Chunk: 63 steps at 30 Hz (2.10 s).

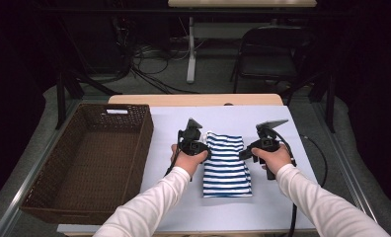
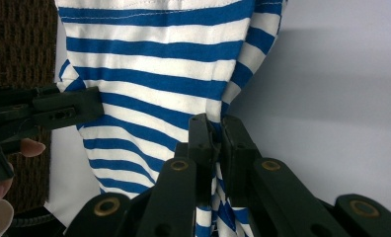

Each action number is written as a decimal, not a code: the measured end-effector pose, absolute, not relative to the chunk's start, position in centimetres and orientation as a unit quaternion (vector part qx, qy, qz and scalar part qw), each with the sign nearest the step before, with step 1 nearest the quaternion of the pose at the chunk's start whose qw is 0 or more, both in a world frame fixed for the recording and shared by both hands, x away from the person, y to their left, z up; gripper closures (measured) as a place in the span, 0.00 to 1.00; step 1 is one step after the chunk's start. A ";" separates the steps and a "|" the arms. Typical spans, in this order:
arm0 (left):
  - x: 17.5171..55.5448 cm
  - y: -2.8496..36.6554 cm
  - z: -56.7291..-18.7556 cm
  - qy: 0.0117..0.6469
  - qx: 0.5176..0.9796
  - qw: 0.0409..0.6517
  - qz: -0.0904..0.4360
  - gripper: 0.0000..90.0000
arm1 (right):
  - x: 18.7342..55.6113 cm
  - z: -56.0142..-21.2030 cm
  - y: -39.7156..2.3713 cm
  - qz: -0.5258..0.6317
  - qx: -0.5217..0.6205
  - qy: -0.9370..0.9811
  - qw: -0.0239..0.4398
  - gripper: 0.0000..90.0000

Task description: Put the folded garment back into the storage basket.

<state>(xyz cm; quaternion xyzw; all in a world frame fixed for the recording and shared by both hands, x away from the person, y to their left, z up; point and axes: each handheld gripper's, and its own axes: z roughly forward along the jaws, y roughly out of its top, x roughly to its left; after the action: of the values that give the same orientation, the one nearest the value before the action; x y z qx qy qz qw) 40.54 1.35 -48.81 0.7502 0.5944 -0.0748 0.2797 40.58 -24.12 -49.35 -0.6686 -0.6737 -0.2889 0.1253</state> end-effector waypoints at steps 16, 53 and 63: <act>39.8 2.2 -46.9 0.590 0.751 0.288 -0.067 0.81 | 39.9 -47.6 -23.3 -0.300 -0.657 -0.681 0.121 0.94; 36.8 4.5 -42.5 0.577 0.752 0.314 -0.051 0.82 | 38.0 -43.2 -21.8 -0.329 -0.614 -0.707 0.124 0.95; 36.1 5.5 -41.5 0.575 0.753 0.317 -0.046 0.83 | 37.7 -42.4 -21.0 -0.336 -0.602 -0.713 0.125 0.95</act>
<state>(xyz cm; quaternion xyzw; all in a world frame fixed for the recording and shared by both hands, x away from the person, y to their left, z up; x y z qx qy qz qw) 36.11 5.47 -41.54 0.7527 0.5750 -0.0458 0.3174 37.66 -21.00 -42.41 -0.6023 -0.7132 -0.3363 0.1246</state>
